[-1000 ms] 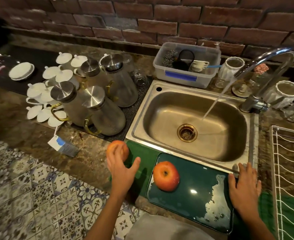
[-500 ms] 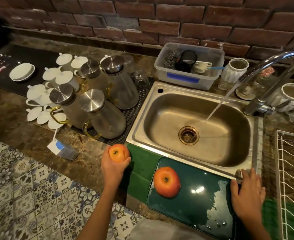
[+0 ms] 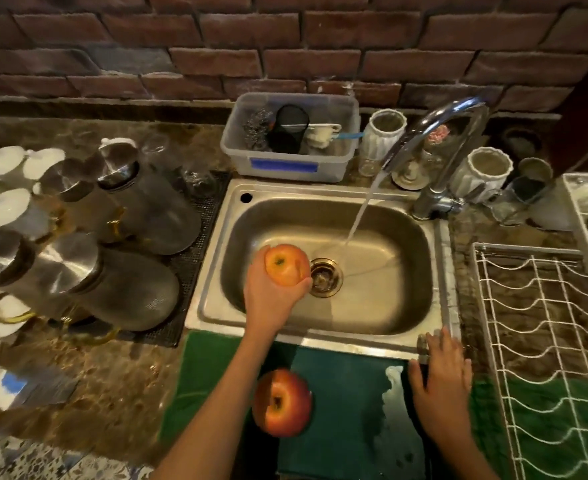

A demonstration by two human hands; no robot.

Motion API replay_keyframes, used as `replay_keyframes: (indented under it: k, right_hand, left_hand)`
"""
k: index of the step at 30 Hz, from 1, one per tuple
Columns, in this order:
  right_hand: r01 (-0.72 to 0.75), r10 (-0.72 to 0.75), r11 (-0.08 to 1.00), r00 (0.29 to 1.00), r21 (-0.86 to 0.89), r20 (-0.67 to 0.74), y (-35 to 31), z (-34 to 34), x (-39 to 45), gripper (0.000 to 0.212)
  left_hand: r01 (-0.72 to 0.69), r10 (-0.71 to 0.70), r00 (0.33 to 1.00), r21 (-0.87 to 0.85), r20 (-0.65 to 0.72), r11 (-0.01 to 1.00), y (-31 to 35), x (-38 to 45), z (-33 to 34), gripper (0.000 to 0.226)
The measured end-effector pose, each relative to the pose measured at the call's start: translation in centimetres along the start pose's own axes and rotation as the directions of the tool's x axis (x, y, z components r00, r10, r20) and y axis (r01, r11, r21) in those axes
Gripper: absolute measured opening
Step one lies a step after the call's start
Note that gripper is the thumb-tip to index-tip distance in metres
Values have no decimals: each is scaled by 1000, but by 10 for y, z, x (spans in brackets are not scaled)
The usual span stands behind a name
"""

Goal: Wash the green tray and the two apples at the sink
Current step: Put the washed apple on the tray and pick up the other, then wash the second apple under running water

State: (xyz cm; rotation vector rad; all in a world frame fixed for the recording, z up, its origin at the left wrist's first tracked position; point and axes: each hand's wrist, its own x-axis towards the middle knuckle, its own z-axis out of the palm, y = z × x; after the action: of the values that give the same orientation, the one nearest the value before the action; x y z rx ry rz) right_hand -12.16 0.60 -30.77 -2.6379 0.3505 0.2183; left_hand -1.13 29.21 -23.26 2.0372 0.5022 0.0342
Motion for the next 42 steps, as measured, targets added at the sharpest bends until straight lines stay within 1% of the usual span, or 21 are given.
replay_keyframes:
  k: [2, 4, 6, 8, 11, 14, 16, 19, 22, 23, 25, 27, 29, 31, 32, 33, 35, 38, 39, 41, 42]
  right_hand:
    - [-16, 16, 1000, 1000, 19, 15, -2, -1, -1, 70]
    - [-22, 21, 999, 999, 28, 30, -3, -3, -1, 65]
    - [-36, 35, 999, 999, 41, 16, -6, -6, 0, 56]
    - [-74, 76, 995, 997, 65, -19, -16, -11, 3, 55]
    - [-52, 73, 966, 995, 252, -73, -49, -24, 21, 55]
    - [-1, 41, 853, 997, 521, -64, -98, -39, 61, 55]
    - [-50, 80, 754, 997, 655, -15, -129, -48, 98, 55]
    - [-189, 55, 521, 981, 832, 188, -164, -56, 144, 55]
    - [-360, -1, 328, 924, 873, 382, -179, -50, 172, 48]
    - [-381, -7, 320, 914, 867, 405, -181, -48, 177, 40]
    - [-375, 8, 382, 915, 845, 403, -184, -45, 184, 24]
    - [-368, 50, 410, 923, 835, 382, -184, -45, 188, 19]
    - [-372, 93, 385, 926, 844, 366, -185, -43, 190, 19]
    - [-394, 140, 413, 918, 821, 370, -188, -39, 190, 17]
    - [-422, 185, 402, 906, 812, 380, -191, -37, 188, 17]
    - [-454, 229, 353, 890, 818, 395, -195, -36, 185, 19]
    - [-462, 278, 278, 878, 842, 390, -196, -34, 182, 24]
    - [-392, 199, 269, 916, 880, 348, -193, -31, 177, 20]
    - [-359, 148, 286, 933, 889, 329, -192, -29, 175, 19]
    - [-276, 48, 361, 960, 891, 277, -192, -24, 172, 31]
    - [-243, 36, 393, 968, 887, 249, -193, -24, 171, 35]
  left_hand:
    - [-24, 25, 999, -3, 47, 1000, 14, 12, 26, 91]
    - [-55, 54, 995, 4, 79, 998, 26, 22, 50, 89]
    - [-83, 82, 990, 6, 115, 997, 34, 31, 69, 87]
    - [-75, 73, 986, 10, 152, 997, 40, 39, 84, 91]
    - [-56, 55, 985, 3, 164, 998, 46, 49, 97, 93]
    - [-69, 71, 985, -17, 160, 997, 51, 54, 102, 91]
    - [-82, 87, 981, -32, 173, 996, 54, 58, 102, 85]
    - [-83, 95, 980, -72, 177, 994, 58, 61, 102, 78]
    - [-56, 79, 963, -97, 257, 994, 56, 62, 102, 85]
    - [-45, 68, 953, -84, 296, 995, 54, 62, 102, 88]
    - [-23, 51, 932, -84, 360, 996, 49, 60, 99, 92]
    - [4, 55, 919, -149, 390, 989, 41, 60, 97, 89]
    - [104, 8, 921, -267, 389, 958, 40, 58, 98, 73]
    - [221, -93, 932, -347, 349, 912, 47, 59, 104, 55]
    - [255, -137, 939, -372, 314, 892, 51, 60, 107, 48]
    - [277, -168, 944, -400, 286, 874, 55, 62, 109, 43]
    - [298, -193, 944, -438, 268, 848, 60, 65, 112, 41]
    - [360, -274, 931, -501, 239, 787, 66, 68, 113, 33]
    - [387, -320, 922, -529, 217, 755, 69, 70, 113, 28]
    - [399, -376, 911, -584, 168, 707, 74, 70, 114, 21]
    - [394, -388, 910, -606, 149, 691, 76, 68, 116, 20]
